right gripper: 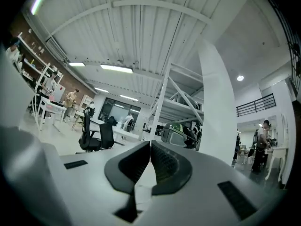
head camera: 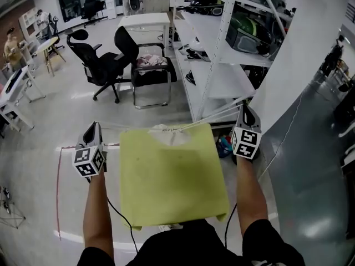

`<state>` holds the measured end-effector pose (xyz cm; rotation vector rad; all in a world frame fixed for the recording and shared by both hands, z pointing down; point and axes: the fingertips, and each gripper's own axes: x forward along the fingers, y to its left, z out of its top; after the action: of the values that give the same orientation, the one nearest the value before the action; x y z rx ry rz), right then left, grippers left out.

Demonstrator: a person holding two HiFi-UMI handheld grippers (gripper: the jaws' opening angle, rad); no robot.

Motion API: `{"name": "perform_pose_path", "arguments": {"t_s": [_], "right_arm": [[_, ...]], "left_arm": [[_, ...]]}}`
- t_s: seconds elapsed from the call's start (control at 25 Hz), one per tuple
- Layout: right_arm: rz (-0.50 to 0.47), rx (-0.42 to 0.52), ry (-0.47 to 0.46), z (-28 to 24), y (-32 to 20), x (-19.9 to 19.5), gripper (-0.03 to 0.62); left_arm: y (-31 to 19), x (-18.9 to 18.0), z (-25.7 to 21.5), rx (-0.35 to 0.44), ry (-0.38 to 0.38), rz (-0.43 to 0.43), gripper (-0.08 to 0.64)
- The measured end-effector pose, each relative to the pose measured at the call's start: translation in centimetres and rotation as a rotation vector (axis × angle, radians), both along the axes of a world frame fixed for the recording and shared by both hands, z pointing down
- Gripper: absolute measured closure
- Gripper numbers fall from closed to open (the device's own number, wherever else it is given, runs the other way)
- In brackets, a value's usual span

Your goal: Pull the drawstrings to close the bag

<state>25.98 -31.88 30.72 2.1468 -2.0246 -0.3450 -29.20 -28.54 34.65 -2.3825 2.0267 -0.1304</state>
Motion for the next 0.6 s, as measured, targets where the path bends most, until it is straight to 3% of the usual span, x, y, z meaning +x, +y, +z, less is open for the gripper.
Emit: {"name": "perform_pose_path", "arguments": {"t_s": [0.24, 0.4, 0.6], "right_arm": [[-0.084, -0.103, 0.043, 4.3, 0.9, -2.8, 0.580], [-0.108, -0.173, 0.049, 7.6, 2.5, -3.9, 0.580], [-0.120, -0.235, 0.041, 11.2, 4.4, -4.4, 0.580]], "left_arm": [[1.7, 1.6, 6.2, -0.130, 0.016, 0.010, 0.552], [4.1, 2.0, 9.0, -0.185, 0.068, -0.001, 0.552], [6.0, 2.6, 12.2, -0.250, 0.073, 0.001, 0.552]]}}
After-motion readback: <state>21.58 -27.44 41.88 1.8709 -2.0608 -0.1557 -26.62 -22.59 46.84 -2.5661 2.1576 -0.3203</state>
